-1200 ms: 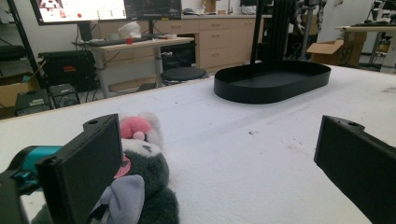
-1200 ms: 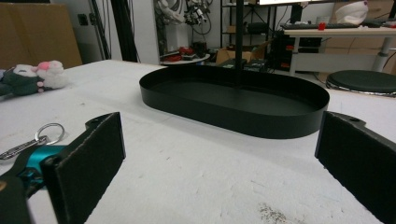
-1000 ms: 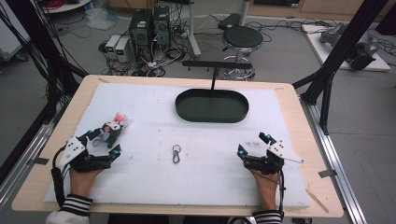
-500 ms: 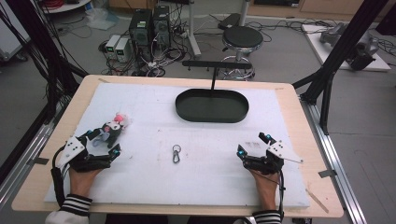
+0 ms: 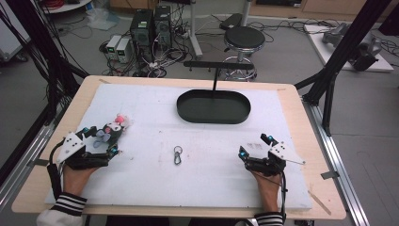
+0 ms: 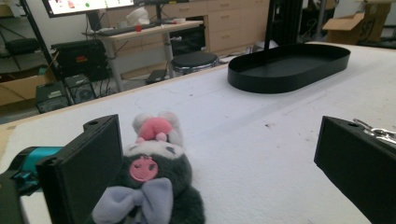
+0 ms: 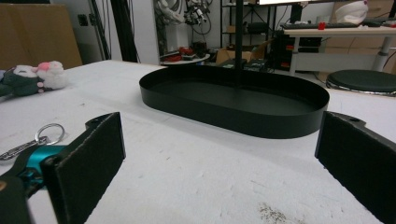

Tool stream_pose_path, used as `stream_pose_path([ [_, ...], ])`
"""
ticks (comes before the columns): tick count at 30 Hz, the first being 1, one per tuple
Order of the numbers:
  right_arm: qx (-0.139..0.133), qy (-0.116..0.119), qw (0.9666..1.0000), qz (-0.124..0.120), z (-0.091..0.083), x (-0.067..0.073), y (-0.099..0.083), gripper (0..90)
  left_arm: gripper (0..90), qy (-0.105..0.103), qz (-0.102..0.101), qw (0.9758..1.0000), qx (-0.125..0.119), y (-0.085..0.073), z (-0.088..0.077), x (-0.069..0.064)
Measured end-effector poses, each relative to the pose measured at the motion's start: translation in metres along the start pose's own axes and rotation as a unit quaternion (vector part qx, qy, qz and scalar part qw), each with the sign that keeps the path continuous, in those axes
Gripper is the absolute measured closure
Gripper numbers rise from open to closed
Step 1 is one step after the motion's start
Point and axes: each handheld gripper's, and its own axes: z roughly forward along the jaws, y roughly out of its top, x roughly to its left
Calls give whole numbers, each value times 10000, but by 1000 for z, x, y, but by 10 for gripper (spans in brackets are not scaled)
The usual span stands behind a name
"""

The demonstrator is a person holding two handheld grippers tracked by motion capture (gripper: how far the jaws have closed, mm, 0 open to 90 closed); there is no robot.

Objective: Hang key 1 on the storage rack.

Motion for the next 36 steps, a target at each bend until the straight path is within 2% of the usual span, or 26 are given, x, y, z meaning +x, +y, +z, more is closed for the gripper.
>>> stream_pose_path([
  [3, -2, -2, 10000, -6, 0, 0, 0, 9, 17, 36, -1, 9997, 256, 9, 3, 6],
  [5, -2, 1, 10000, -6, 0, 0, 0, 9, 17, -18, -26, 9985, 542, 15, 7, 12],
  [8, -1, 1, 10000, -4, 0, 0, 0, 9, 17, 19, 29, 9982, 594, 18, 9, 14],
  [10, -2, 9, 10000, 1, 0, 0, 0, 9, 17, -36, 63, 9973, 733, 21, 11, 17],
  [13, 7, 13, 10000, 31, 0, 0, 0, 9, 17, -104, 87, 9951, 980, 25, 16, 20],
  [14, 6, 11, 10000, 37, 0, 0, 0, 9, 17, -155, 105, 9934, 1131, 28, 19, 23],
  [15, 6, 11, 10000, 37, 0, 0, 0, 9, 17, -155, 105, 9934, 1131, 28, 19, 23],
  [17, 7, 14, 10000, 36, 0, 0, 0, 9, 17, -239, 91, 9915, 1275, 33, 24, 27],
  [19, 6, 13, 10000, 34, 0, 0, 0, 9, 17, -278, 96, 9886, 1477, 38, 31, 32],
  [20, 4, 9, 10000, 33, 0, 0, 0, 9, 17, -278, 96, 9886, 1477, 38, 31, 32],
  [21, -5, 9, 10000, 17, 0, 0, 0, 9, 17, -287, 107, 9872, 1565, 39, 33, 34],
  [22, 5, 12, 10000, 33, 0, 0, 0, 9, 17, -323, 171, 9838, 1753, 41, 38, 37],
  [23, -10, 1, 10000, 21, 0, 0, 0, 9, 17, -348, 156, 9828, 1809, 42, 40, 38],
  [24, -12, -3, 10000, 19, 0, 0, 0, 9, 17, -348, 156, 9828, 1809, 42, 40, 38],
  [25, -9, 1, 10000, 21, 0, 0, 0, 9, 17, -378, 175, 9799, 1949, 44, 44, 41],
  [26, 1, 7, 10000, 41, 0, 0, 0, 9, 17, -378, 175, 9799, 1949, 44, 44, 41],
  [27, -27, 1, 10000, -15, 0, -1, 0, 9, 17, -386, 135, 9784, 2027, 46, 47, 43],
  [28, -12, 15, 10000, 14, 0, -1, 0, 9, 17, -386, 135, 9784, 2027, 46, 47, 43],
  [30, -8, 5, 10000, 20, 0, -1, 0, 9, 17, -426, 173, 9729, 2265, 49, 54, 47],
  [31, -8, 5, 10000, 20, 0, -1, 0, 9, 17, -426, 173, 9729, 2265, 49, 54, 47],
  [33, -28, 9, 10000, -11, 0, -1, 0, 9, 17, -428, 253, 9662, 2529, 51, 61, 49],
  [34, -30, 8, 10000, -12, 0, -1, 0, 9, 17, -428, 253, 9662, 2529, 51, 61, 49],
  [35, -11, 16, 10000, 17, 0, -1, 0, 9, 17, -445, 278, 9624, 2665, 53, 66, 50],
  [36, -30, 8, 10000, -12, 0, -1, 0, 9, 17, -454, 287, 9614, 2697, 53, 67, 50],
])
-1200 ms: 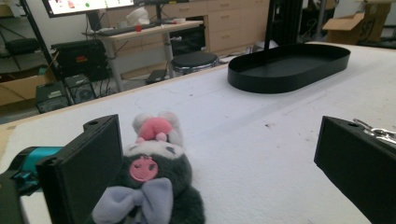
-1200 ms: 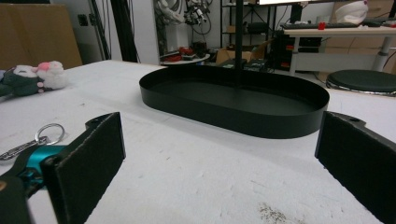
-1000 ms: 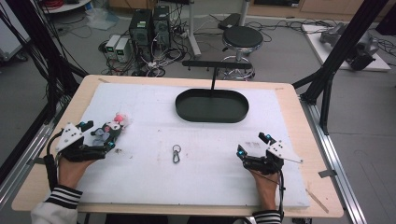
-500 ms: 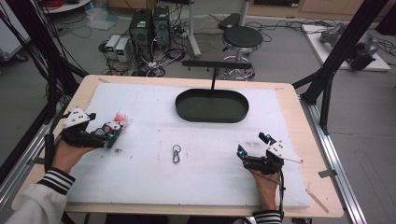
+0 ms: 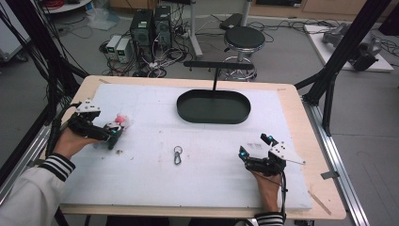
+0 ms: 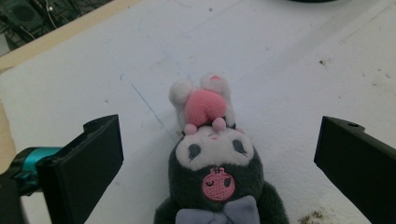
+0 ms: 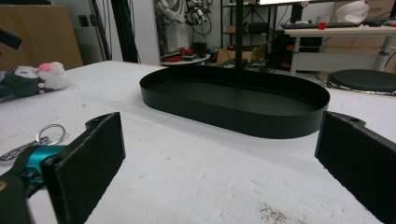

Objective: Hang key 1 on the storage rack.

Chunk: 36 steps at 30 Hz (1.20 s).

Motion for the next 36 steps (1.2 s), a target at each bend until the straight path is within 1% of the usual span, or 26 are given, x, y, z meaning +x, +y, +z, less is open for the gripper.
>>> stream_pose_path([
  [1, 26, -2, 10000, 31, 0, 1, 0, 9, 17, 0, 0, 10000, 0, 0, 0, 0],
  [2, 26, -2, 10000, 31, 0, 1, 0, 9, 17, 11, 3, 10000, 40, 1, 2, 0],
  [3, 21, -1, 10000, 34, 0, 1, 0, 9, 17, 47, 43, 9999, 132, 4, 4, 1],
  [4, 26, 1, 10000, 35, 0, 1, 0, 9, 17, 47, 43, 9999, 132, 4, 4, 1],
  [5, 22, 5, 10000, 28, 0, 1, 0, 9, 17, 23, 15, 9996, 281, 6, 7, 2],
  [6, 22, 13, 10000, 33, 0, 1, 0, 9, 17, 24, 38, 9994, 340, 6, 8, 3],
  [7, 22, 2, 10000, 30, 0, 1, 0, 9, 17, 24, 38, 9994, 340, 6, 8, 3],
  [8, 19, 9, 10000, 28, 0, 0, 0, 9, 17, 4, 66, 9990, 439, 6, 10, 3],
  [10, 18, 9, 10000, 29, 0, 0, 0, 9, 17, 16, 58, 9989, 465, 6, 12, 4],
  [11, 19, 12, 10000, 26, 0, 0, 0, 9, 17, 15, 58, 9984, 555, 5, 14, 4],
  [13, -2, 3, 10000, -4, 0, 0, 0, 9, 17, 21, 51, 9983, 587, 5, 16, 4],
  [14, 16, 10, 10000, 27, 0, 0, 0, 9, 17, 56, 52, 9979, 647, 4, 17, 4],
  [18, 19, 11, 10000, 28, 0, 0, 0, 9, 17, 28, 10, 9975, 706, 4, 21, 5],
  [20, 0, 3, 10000, 5, 0, 0, 0, 9, 17, 34, 9, 9967, 809, 3, 24, 5],
  [21, 18, 12, 10000, 30, 0, 0, 0, 9, 17, 27, 20, 9960, 898, 2, 25, 5],
  [22, 3, 4, 10000, 0, 0, 0, 0, 9, 17, 27, 20, 9960, 898, 2, 25, 5],
  [24, 30, 15, 10000, 45, 0, 1, 0, 9, 17, -17, 11, 9948, 1020, 1, 28, 4],
  [25, 19, 9, 10000, 25, 0, 0, 0, 9, 18, -19, 11, 9944, 1054, 0, 29, 4],
  [27, 29, 14, 10000, 45, 0, 1, 0, 9, 18, -26, 20, 9943, 1066, 0, 30, 4],
  [29, 20, 9, 10000, 29, 0, 0, 0, 9, 18, -50, 24, 9932, 1165, -1, 32, 3],
  [31, 2, -3, 10000, 21, 0, 0, 0, 9, 18, -16, 39, 9923, 1236, -2, 35, 3],
  [33, 15, -6, 10000, 53, 0, 0, 0, 9, 18, -45, 2, 9921, 1257, -3, 37, 3],
  [36, 3, 2, 10000, 18, 0, 0, 0, 9, 25, -57, -1, 9915, 1300, -3, 38, 3],
])
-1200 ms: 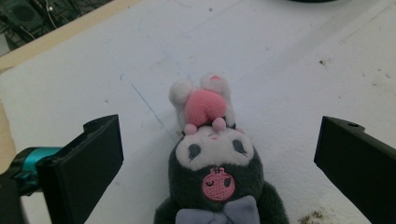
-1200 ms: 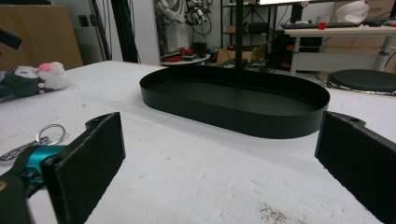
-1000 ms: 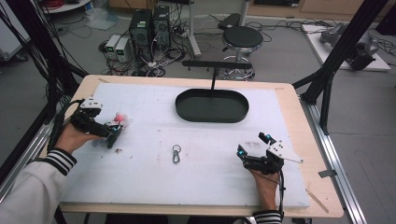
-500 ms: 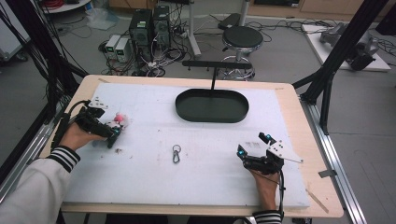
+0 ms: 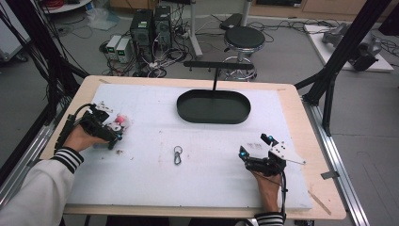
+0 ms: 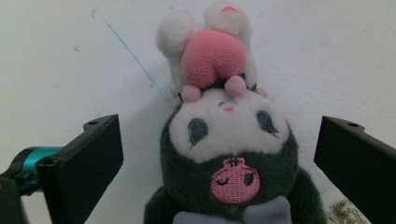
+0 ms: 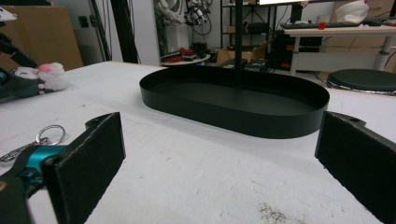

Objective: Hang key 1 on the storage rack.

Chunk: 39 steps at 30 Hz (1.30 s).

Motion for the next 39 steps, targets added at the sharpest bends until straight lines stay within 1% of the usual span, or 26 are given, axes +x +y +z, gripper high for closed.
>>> stream_pose_path([
  [1, -3, -2, 10000, -15, 0, 0, 0, 9, 91, -48, -18, 10000, -8, 0, 0, 0],
  [2, -4, 0, 10000, -12, 0, 0, 0, 9, 117, -71, -42, 10000, 5, 0, 1, 1],
  [6, -1, 6, 10000, 8, 0, 0, 0, 9, 135, -64, -75, 9999, 72, -1, 2, 2],
  [7, 0, -1, 10000, -8, 0, 0, 0, 9, 156, -58, -93, 9999, 79, -1, 2, 2],
  [9, -4, -4, 10000, -8, 0, 0, 0, 9, 168, -95, -119, 9998, 108, -2, 3, 3],
  [10, 1, 0, 10000, 2, 0, 0, 0, 9, 192, -95, -119, 9998, 108, -2, 3, 3],
  [11, 0, 0, 10000, -3, 0, 0, 0, 9, 229, -223, -107, 9996, 109, -2, 3, 4],
  [12, 0, 0, 10000, -3, 0, 0, 0, 9, 254, -223, -107, 9996, 109, -2, 3, 4],
  [13, -6, -1, 10000, -11, 0, 0, 0, 9, 275, -286, -91, 9995, 124, -2, 3, 4],
  [19, -4, -1, 10000, -13, 0, 0, 0, 9, 359, -234, -128, 9995, 169, -1, 2, 1],
  [24, -4, 0, 10000, -14, 0, 0, 0, 9, 391, -258, -143, 9995, 139, -1, 2, 2],
  [25, -3, -1, 10000, -12, 0, 0, 0, 9, 394, -261, -125, 9995, 127, -1, 2, 2],
  [26, -3, -3, 10000, -15, 0, 0, 0, 9, 396, -247, -58, 9996, 120, -1, 1, 2],
  [29, 28, -9, 10000, 24, 0, 1, 0, 9, 399, -213, -15, 9997, 90, -1, 1, 1],
  [32, 18, -3, 10000, -13, 0, 1, 0, 9, 400, -213, -14, 9998, 58, 0, 0, 1],
  [35, 19, 19, 10000, -13, 0, 1, 0, 9, 401, -268, -36, 9996, -74, 1, -3, 1],
  [36, 21, 14, 10000, -20, 0, 1, 0, 9, 402, -308, -13, 9994, -185, 1, -6, 0],
  [37, 20, 21, 10000, -34, 0, 1, 0, 9, 401, -308, -13, 9994, -185, 1, -6, 0],
  [39, 30, 28, 10000, -72, 0, 1, 0, 9, 402, -342, 32, 9989, -325, 2, -11, -1],
])
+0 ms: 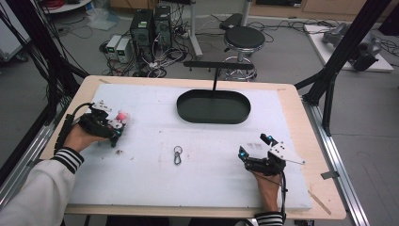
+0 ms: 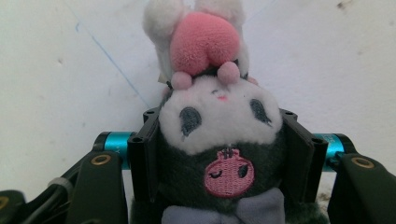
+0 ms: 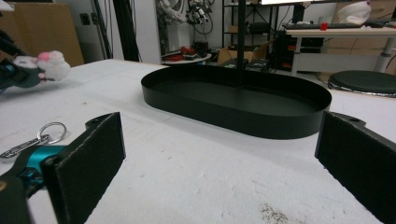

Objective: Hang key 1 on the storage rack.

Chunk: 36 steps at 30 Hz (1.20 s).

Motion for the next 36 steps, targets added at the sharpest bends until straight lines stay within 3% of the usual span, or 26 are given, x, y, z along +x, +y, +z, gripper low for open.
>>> stream_pose_path([
  [7, 89, -33, 9999, -97, -1, 1, 1, 9, 399, -156, 73, 9987, -480, 4, -15, -8],
  [13, -83, 91, 9999, 2, -8, -1, 8, 9, 399, -350, 257, 9965, -713, 9, -22, -17],
  [16, -73, 310, 9995, -67, -8, 2, 21, 9, 399, -606, 412, 9931, -913, 17, -27, -26],
  [19, -90, 473, 9988, -31, -7, 4, 28, 9, 399, -710, 416, 9912, -1037, 19, -29, -30],
  [20, -52, 597, 9982, -55, -5, 5, 35, 9, 399, -798, 516, 9896, -1080, 21, -31, -35],
  [23, -76, 709, 9974, -122, -4, 7, 41, 9, 399, -850, 581, 9885, -1104, 23, -33, -38],
  [25, -22, 968, 9952, -138, -1, 11, 51, 9, 399, -898, 647, 9867, -1194, 27, -37, -43],
  [30, 107, 1189, 9926, -226, 4, 16, 61, 9, 398, -1036, 787, 9831, -1289, 38, -44, -50],
  [31, 166, 1293, 9911, -254, 7, 17, 64, 9, 397, -1085, 842, 9812, -1355, 44, -46, -54],
  [32, 198, 1351, 9903, -263, 8, 19, 66, 9, 398, -1085, 842, 9812, -1355, 44, -46, -54],
  [33, 238, 1405, 9894, -286, 10, 20, 68, 9, 398, -1147, 913, 9791, -1409, 48, -47, -59],
  [34, 267, 1467, 9883, -311, 11, 21, 69, 9, 398, -1147, 913, 9791, -1409, 48, -47, -59],
  [35, 314, 1545, 9868, -362, 12, 23, 72, 9, 398, -1218, 1028, 9767, -1437, 54, -48, -65],
  [36, 353, 1620, 9853, -410, 14, 24, 74, 9, 398, -1240, 1043, 9760, -1457, 55, -48, -67],
])
